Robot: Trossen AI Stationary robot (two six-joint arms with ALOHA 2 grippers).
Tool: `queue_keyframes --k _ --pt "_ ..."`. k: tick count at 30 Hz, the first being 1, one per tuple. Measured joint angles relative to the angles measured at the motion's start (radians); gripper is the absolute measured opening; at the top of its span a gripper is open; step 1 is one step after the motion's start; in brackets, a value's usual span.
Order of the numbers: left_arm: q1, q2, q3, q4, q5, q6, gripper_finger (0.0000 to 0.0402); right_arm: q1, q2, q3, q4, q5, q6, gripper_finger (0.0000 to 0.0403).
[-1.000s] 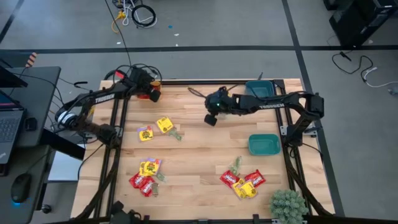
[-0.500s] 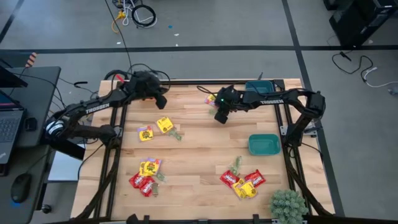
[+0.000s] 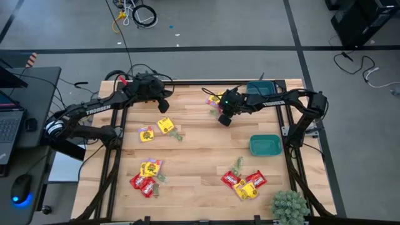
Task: Sort candy
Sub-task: Put the red candy into the yellow bin
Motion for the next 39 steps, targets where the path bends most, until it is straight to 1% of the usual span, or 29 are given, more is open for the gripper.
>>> queue_keyframes --k 3,5,8,11,13,16,21,24,28,32,35,39 --pt "0.001 0.0 0.0 0.021 0.025 0.0 0.0001 -0.001 0.0 -0.004 0.015 0.0 -0.021 0.0032" --pt "0.001 0.0 0.0 0.031 0.064 0.001 0.0001 0.002 0.0 -0.004 0.039 0.0 -0.036 0.0009" --pt "-0.008 0.0 0.0 0.044 0.119 0.005 0.0001 0.015 0.0 0.007 0.057 0.0 -0.042 0.0007" --pt "-0.046 0.0 0.0 0.042 0.137 0.077 0.0002 0.038 -0.001 0.043 0.068 -0.007 -0.045 0.0002" --pt "-0.088 0.0 0.0 0.043 0.141 0.136 0.001 0.059 -0.002 0.073 0.067 -0.036 -0.048 0.0002" --pt "-0.161 0.0 0.0 0.043 0.137 0.205 0.0034 0.094 -0.002 0.131 0.068 -0.095 -0.049 0.0001" --pt "-0.286 0.001 0.0 0.054 0.05 0.294 0.0084 0.159 -0.003 0.216 0.075 -0.143 -0.046 0.0" --pt "-0.351 0.001 0.0 0.072 -0.018 0.337 0.0112 0.194 -0.003 0.25 0.075 -0.15 -0.047 0.0" --pt "-0.422 0.001 0.0 0.088 -0.082 0.417 0.0142 0.23 -0.003 0.269 0.075 -0.152 -0.05 0.0" --pt "-0.475 0.008 0.0 0.094 -0.124 0.489 0.0154 0.251 -0.003 0.281 0.092 -0.152 -0.052 0.0" --pt "-0.498 0.033 0.0 0.11 -0.178 0.498 0.0154 0.259 -0.003 0.281 0.106 -0.154 -0.052 0.0" --pt "-0.517 0.078 0.0 0.154 -0.22 0.501 0.0154 0.261 -0.003 0.281 0.12 -0.208 -0.052 0.0"
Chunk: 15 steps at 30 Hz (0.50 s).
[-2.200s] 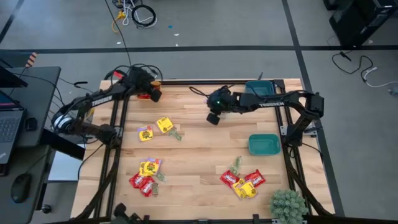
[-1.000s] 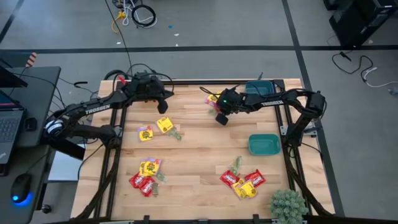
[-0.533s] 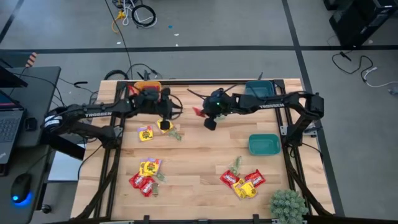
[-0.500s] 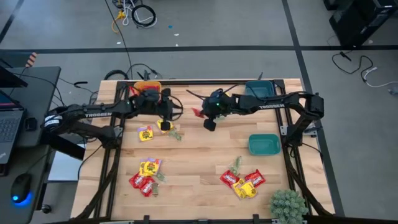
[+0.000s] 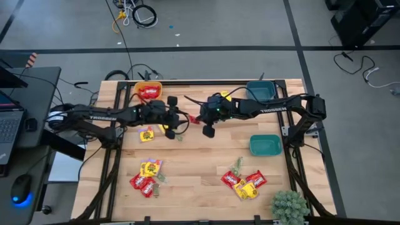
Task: Sort candy
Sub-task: Put the red candy into the yellow bin
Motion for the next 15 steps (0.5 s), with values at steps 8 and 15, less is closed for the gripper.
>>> queue_keyframes --k 8,15 --pt "-0.012 0.039 0.0 0.02 -0.033 0.042 0.0151 0.001 0.0 0.0 0.0 -0.023 0.0 0.0" --pt "-0.018 0.039 0.0 0.015 -0.033 0.042 0.0058 0.001 0.0 0.0 0.013 -0.046 0.0 0.0"
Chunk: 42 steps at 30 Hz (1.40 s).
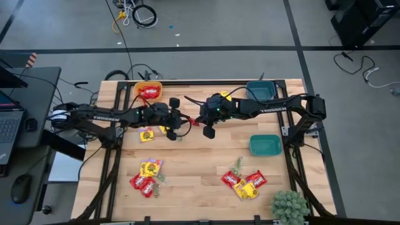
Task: Sort candy
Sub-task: Put the red candy into the yellow bin
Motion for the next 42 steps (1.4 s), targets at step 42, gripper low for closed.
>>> queue_keyframes --k 42 --pt "0.778 -0.082 0.0 -0.502 -0.1 -0.62 0.0 -0.03 -0.08 0.0 -0.149 0.488 -0.018 0.0145"
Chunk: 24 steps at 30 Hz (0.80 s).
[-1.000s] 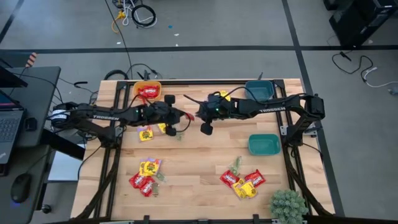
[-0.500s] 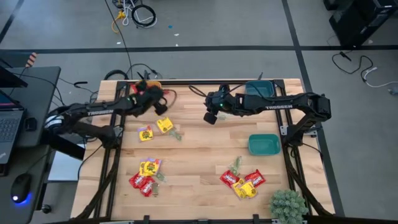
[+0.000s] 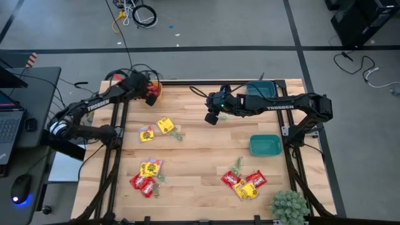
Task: Sort candy
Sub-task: Put the red candy into the yellow bin
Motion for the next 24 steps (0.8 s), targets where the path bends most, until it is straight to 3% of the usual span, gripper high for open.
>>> queue_keyframes --k 8,11,14,24 --pt "0.104 0.037 0.0 -0.003 0.107 -0.037 0.0 0.0 0.0 0.0 -0.001 0.0 -0.003 0.0144" --pt "0.109 0.046 0.0 0.03 0.067 -0.063 0.0009 0.0 0.0 0.0 -0.001 0.0 -0.003 0.0146" --pt "0.105 0.046 0.0 0.04 -0.007 -0.06 0.0029 0.0 0.0 0.0 -0.001 -0.001 0.008 0.0146" --pt "0.053 0.045 0.0 0.039 -0.012 -0.056 0.0124 0.0 0.0 0.0 -0.001 -0.001 0.011 0.015"
